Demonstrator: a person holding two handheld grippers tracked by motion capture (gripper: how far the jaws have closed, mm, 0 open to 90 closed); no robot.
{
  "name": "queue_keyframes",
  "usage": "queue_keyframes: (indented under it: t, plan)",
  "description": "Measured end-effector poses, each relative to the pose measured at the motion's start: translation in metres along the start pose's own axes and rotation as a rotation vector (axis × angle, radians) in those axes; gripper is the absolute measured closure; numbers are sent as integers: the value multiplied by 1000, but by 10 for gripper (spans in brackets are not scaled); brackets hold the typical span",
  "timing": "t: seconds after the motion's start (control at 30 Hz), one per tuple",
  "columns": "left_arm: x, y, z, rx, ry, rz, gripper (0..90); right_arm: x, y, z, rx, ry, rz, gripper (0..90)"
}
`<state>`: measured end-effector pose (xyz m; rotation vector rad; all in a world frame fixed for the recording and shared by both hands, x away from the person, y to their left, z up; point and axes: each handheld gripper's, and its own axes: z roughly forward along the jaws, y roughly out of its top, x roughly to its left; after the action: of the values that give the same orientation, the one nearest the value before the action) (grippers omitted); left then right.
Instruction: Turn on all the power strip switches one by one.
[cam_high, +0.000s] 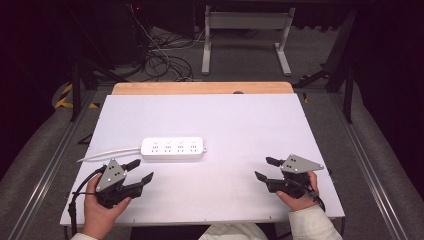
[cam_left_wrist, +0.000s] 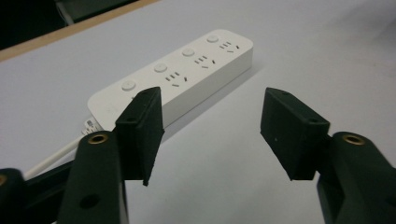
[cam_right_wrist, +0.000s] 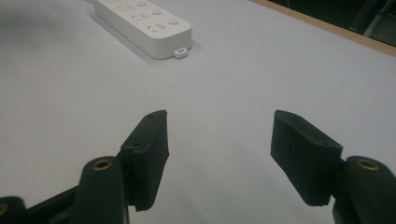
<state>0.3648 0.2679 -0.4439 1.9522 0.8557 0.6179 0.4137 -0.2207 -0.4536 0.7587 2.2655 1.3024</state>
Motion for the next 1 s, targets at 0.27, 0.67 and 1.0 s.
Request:
queue_keyframes:
  t: [0.27, 0.67, 1.0]
  plan:
    - [8, 12, -2, 14, -28, -14, 614, 1, 1, 3, 4, 13, -5, 376]
    - [26, 35, 6, 66, -58, 7, 852, 1, 0, 5, 11, 12, 1, 376]
    - [41, 54, 21, 119, -54, -6, 897, 1, -5, 2, 18, 1, 16, 376]
